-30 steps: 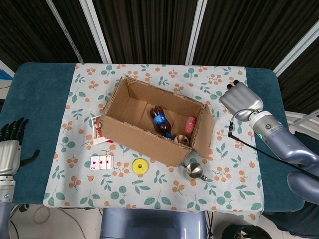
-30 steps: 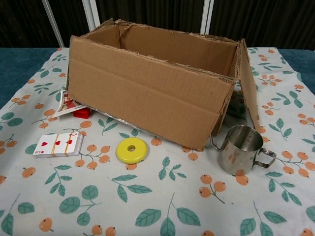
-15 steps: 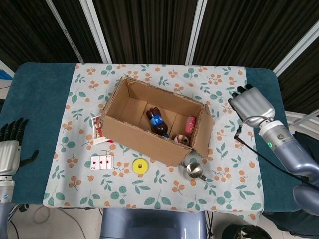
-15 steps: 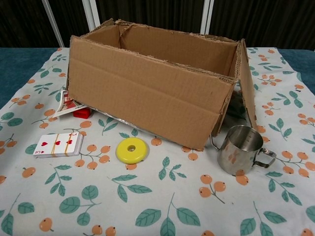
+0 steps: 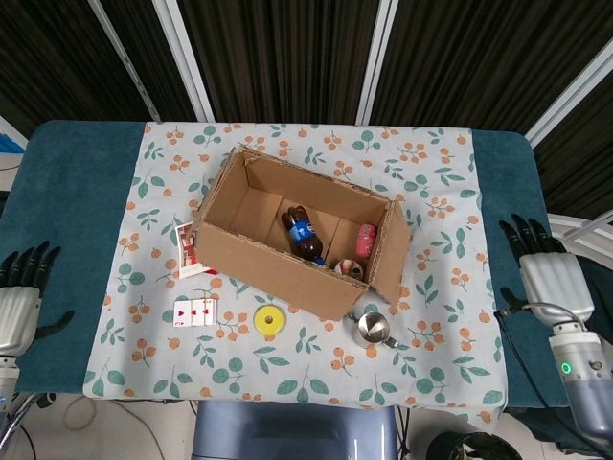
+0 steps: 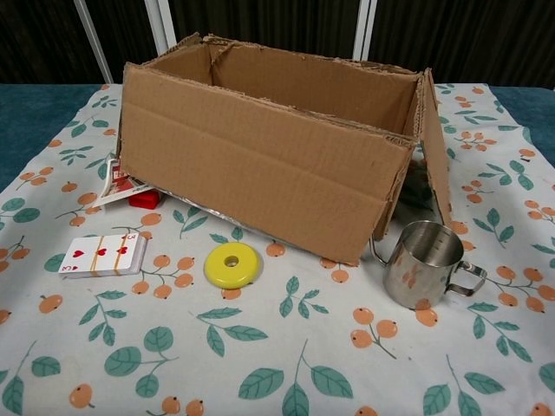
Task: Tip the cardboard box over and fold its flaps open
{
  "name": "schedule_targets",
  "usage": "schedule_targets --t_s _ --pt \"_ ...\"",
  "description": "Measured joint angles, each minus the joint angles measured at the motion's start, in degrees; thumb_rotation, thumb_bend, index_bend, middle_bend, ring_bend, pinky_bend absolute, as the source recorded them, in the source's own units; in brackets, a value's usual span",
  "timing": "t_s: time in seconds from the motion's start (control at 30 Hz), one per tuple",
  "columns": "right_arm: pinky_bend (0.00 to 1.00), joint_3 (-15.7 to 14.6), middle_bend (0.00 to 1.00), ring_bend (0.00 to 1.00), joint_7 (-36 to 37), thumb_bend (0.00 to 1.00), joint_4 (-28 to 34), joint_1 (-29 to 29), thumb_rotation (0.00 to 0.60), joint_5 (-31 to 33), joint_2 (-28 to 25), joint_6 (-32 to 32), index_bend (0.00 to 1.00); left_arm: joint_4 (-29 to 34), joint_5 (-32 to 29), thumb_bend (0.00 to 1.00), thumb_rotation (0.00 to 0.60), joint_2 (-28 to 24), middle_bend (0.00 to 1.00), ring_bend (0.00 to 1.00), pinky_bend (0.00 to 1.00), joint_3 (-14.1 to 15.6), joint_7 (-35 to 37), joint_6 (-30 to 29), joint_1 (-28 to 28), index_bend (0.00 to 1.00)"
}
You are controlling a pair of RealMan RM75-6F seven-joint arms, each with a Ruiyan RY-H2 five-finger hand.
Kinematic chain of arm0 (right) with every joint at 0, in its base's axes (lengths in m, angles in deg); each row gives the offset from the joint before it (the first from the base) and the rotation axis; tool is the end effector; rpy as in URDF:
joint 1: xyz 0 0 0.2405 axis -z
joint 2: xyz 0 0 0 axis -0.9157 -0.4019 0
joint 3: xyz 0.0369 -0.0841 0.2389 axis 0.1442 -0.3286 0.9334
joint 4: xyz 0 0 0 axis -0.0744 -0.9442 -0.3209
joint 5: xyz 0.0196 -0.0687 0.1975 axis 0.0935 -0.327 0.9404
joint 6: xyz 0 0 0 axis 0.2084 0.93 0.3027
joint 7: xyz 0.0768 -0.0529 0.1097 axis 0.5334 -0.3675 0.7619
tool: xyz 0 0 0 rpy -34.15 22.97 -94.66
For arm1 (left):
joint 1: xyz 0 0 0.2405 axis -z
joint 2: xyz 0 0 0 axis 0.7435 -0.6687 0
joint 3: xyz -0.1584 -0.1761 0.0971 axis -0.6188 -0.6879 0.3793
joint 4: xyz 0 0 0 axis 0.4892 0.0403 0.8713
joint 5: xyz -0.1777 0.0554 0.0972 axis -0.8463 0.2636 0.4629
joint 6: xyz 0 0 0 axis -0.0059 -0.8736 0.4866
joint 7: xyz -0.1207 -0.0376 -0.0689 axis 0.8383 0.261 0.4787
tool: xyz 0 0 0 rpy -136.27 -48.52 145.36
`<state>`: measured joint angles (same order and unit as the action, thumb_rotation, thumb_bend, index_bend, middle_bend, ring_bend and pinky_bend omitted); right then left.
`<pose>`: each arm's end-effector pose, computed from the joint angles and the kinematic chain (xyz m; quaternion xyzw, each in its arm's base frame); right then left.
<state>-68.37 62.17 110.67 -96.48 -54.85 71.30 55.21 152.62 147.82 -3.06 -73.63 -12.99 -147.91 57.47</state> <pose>-0.2317 -0.2574 0.1954 0.6391 -0.3429 0.3122 0.6136 -0.3037 0.2065 0.1541 -0.6172 -0.3501 -0.3412 0.6165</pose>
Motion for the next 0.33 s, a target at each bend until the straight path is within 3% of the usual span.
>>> schedule_targets --t_s 0.13,0.33 --pt "0.24 -1.56 0.00 0.00 3.06 0.26 -1.82 6.06 0.600 -4.81 3.90 5.82 0.00 -0.86 1.83 0.15 0.600 -0.41 0.00 0.00 0.00 1.28 0.05 -1.99 -1.60 0.00" --pt "0.24 -3.49 0.00 0.00 6.44 0.25 -9.34 13.35 0.600 -11.16 9.58 12.04 0.00 -2.65 3.18 0.15 0.600 0.13 0.00 0.00 0.00 1.43 0.78 -3.25 -2.12 0.00"
